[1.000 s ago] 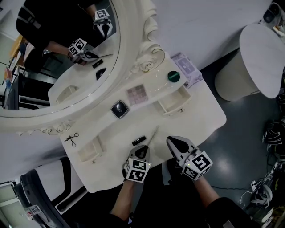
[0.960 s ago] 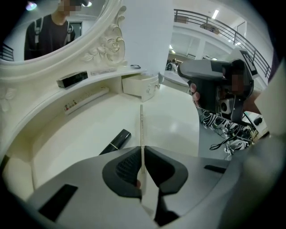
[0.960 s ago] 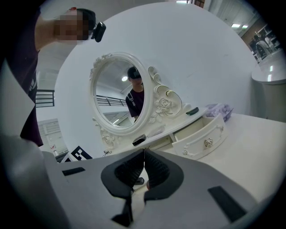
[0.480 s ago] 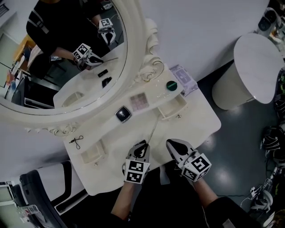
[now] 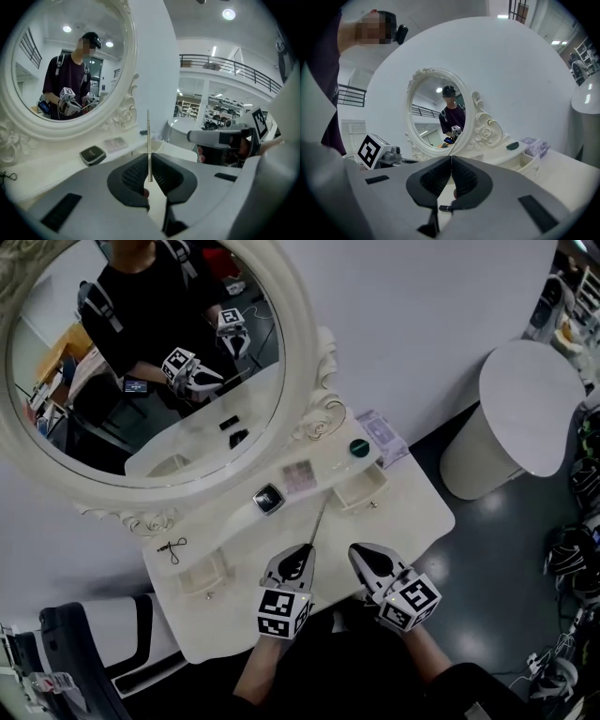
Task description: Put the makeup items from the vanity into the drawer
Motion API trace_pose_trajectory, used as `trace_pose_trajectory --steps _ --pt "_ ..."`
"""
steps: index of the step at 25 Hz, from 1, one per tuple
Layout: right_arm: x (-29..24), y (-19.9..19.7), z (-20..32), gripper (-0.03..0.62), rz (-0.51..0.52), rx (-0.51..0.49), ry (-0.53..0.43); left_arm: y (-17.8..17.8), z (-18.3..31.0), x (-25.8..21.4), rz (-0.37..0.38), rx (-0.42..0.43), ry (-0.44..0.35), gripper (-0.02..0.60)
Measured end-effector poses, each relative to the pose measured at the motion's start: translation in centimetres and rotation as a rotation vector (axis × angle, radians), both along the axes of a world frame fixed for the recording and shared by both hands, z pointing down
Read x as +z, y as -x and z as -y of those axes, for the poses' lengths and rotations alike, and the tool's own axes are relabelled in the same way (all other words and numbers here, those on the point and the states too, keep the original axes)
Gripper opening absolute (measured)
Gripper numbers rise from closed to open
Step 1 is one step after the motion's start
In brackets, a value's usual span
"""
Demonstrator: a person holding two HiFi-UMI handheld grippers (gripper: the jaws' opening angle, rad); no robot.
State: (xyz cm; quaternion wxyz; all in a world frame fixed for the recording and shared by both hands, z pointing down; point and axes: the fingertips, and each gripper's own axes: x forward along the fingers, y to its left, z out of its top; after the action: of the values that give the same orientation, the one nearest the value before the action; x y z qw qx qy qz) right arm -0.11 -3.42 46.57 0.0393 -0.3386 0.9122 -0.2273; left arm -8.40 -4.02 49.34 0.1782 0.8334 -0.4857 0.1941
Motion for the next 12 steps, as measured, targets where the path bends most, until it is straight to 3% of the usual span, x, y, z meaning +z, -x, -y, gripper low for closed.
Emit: trace_pose_trajectory --steps 7,12 --pt "-2.4 0.3 -0.8 0.024 0.005 0.028 -0.048 0.0 -0.8 -4.7 -0.061 -0.013 -0.132 0.035" --pt "-2.8 0.8 -1.5 0.024 -0.005 0.035 -0.055 0.3 -1.6 -5.7 -0.105 -0.005 -0.163 0.035"
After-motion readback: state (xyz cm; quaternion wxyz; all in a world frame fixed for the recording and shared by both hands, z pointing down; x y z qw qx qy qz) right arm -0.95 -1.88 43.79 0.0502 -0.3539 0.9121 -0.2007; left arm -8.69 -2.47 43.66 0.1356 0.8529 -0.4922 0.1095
